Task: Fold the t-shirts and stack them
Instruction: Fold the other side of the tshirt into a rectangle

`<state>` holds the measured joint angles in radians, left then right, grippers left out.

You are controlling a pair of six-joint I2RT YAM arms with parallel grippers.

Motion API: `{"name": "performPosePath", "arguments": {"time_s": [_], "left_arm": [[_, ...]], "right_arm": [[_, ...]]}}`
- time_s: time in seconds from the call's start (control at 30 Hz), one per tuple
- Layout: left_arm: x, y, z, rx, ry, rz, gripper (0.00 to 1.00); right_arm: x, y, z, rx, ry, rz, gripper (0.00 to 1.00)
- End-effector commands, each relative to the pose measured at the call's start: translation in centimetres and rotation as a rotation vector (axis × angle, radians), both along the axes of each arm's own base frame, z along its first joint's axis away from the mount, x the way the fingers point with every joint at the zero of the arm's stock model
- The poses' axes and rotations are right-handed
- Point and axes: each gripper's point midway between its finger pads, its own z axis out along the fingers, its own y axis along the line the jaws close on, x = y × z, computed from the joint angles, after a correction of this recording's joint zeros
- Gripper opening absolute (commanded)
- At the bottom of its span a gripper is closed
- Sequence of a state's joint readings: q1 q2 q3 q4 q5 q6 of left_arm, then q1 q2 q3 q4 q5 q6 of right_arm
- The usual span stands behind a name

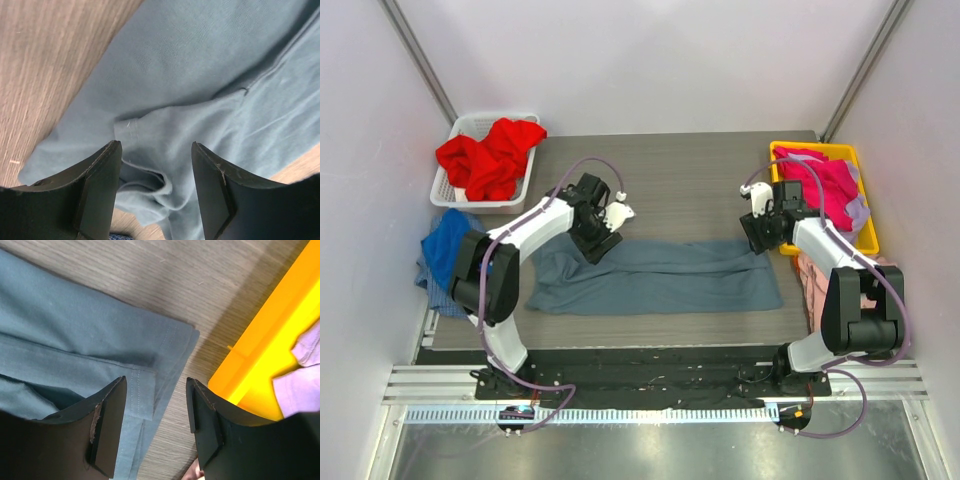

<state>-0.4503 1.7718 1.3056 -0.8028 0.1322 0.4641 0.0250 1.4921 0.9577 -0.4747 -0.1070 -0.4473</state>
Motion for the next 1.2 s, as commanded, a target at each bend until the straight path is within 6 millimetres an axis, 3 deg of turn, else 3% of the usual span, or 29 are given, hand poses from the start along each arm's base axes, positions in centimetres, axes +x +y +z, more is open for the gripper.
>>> {"name": "performPosePath", "arguments": {"time_s": [0.0, 0.53, 1.17], "left_arm": [[2.0, -0.3, 0.5, 0.005, -0.058, -0.032, 0.63], [4.4, 1.2, -1.3, 0.036, -0.029, 0.0, 0.6], [2.0, 1.9, -3.3, 0.009, 0.063, 0.001, 0.49]], "right_arm": [[0.2, 0.2, 0.3, -0.001, -0.036, 0.018, 0.57], [-0.3, 0.1, 0.1, -0.009, -0.039, 0.022, 0.57], [-0.4, 0.1, -0.3, -0.011, -0.027, 0.019, 0.56]]}}
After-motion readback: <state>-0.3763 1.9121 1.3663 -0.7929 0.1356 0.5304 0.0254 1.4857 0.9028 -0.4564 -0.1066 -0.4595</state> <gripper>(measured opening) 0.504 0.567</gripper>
